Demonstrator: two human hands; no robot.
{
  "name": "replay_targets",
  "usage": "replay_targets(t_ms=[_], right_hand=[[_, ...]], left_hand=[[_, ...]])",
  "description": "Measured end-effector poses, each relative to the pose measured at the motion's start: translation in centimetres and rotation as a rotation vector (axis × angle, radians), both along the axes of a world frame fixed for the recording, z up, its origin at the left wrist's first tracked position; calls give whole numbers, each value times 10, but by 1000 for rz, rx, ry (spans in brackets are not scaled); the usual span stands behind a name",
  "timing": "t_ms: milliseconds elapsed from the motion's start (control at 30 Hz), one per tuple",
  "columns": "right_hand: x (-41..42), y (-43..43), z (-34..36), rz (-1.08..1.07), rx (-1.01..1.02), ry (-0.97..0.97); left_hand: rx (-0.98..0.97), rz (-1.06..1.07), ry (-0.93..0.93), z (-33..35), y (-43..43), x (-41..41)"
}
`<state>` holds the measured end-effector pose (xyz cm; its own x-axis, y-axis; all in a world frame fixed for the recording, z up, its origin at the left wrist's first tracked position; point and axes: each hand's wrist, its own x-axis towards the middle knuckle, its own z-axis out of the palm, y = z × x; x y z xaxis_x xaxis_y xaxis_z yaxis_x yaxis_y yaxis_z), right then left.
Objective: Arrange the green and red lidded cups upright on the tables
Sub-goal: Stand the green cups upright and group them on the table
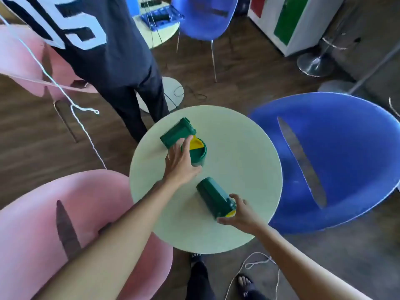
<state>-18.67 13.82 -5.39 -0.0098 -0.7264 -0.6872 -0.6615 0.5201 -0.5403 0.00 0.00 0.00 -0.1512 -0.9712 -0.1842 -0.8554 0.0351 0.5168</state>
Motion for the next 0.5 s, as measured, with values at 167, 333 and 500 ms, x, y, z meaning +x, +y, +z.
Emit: replay_targets(t_ms=[167, 333, 500], right_hand=[[16, 10, -27, -162, -50, -13], [30, 14, -33, -307, -103, -64], [41, 8, -15, -470, -124, -77]], left_hand=[[109, -157, -35, -27, -42, 6], [125, -204, 43, -44, -55, 4], [97, -145, 128, -41, -53, -11]])
